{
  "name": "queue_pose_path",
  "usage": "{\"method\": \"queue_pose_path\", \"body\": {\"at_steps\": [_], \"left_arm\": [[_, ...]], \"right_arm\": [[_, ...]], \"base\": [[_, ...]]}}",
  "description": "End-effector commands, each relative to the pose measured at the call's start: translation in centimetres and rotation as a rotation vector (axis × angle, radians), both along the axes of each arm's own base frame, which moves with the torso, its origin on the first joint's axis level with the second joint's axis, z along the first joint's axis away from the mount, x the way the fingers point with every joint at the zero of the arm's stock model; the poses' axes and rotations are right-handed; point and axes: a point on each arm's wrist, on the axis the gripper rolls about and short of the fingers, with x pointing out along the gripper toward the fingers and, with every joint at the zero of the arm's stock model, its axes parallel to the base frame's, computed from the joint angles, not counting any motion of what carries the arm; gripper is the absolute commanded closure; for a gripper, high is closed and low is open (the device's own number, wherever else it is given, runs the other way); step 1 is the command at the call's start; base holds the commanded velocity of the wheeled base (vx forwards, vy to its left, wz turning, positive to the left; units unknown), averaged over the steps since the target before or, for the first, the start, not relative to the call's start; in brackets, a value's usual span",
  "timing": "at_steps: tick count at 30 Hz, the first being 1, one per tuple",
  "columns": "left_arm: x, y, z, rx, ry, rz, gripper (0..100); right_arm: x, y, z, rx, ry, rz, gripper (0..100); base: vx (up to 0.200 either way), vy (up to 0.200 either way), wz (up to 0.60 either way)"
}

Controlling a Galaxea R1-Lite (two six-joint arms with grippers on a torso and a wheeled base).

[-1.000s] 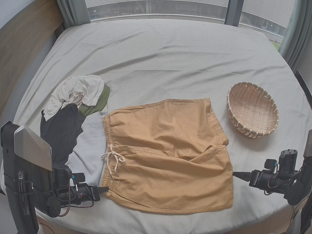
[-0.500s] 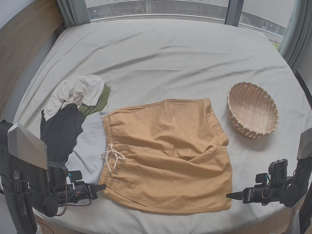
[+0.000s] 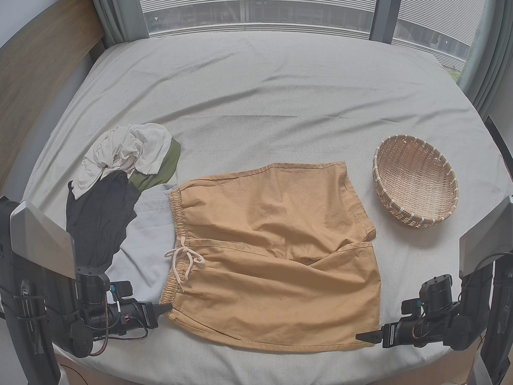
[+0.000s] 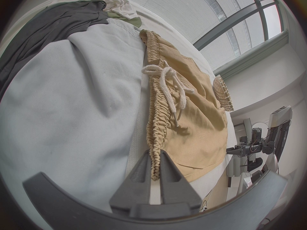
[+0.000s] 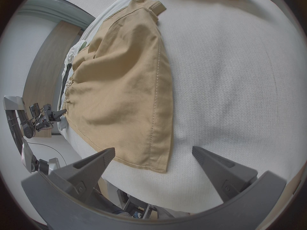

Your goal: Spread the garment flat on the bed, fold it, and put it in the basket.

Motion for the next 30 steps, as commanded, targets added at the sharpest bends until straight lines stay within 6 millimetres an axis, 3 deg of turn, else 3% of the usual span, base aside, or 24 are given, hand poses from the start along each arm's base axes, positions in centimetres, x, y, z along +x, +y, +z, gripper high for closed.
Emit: {"method": "queue_pose_path", "body": {"at_steps": [1, 9, 13, 15, 20, 30], "left_arm": [[0.0, 0.0, 0.0, 0.000, -0.001, -0.001, 100], [-0.1, 0.0, 0.0, 0.000, 0.002, -0.001, 100], [-0.4, 0.0, 0.2, -0.001, 0.006, 0.001, 100], [-0.9, 0.1, 1.2, -0.020, -0.011, -0.009, 100], [-2.6, 0.1, 2.6, -0.063, 0.005, -0.049, 100], [-3.5, 0.2, 1.8, -0.022, 0.107, -0.069, 100]], "right_arm": [[-0.6, 0.0, -0.6, -0.012, 0.049, 0.005, 100], [-0.4, 0.0, -0.6, 0.002, 0.033, -0.015, 100], [-0.3, 0.1, 0.4, 0.042, 0.021, -0.057, 100], [-0.4, 0.1, 1.5, 0.062, 0.002, -0.075, 100], [-1.4, -0.2, 3.5, 0.055, -0.001, -0.065, 100], [-3.3, -0.7, 4.7, 0.004, 0.060, -0.031, 100]], "base": [[0.000, 0.000, 0.00], [0.000, 0.000, 0.00], [0.000, 0.000, 0.00], [0.000, 0.000, 0.00], [0.000, 0.000, 0.00], [0.000, 0.000, 0.00]]}}
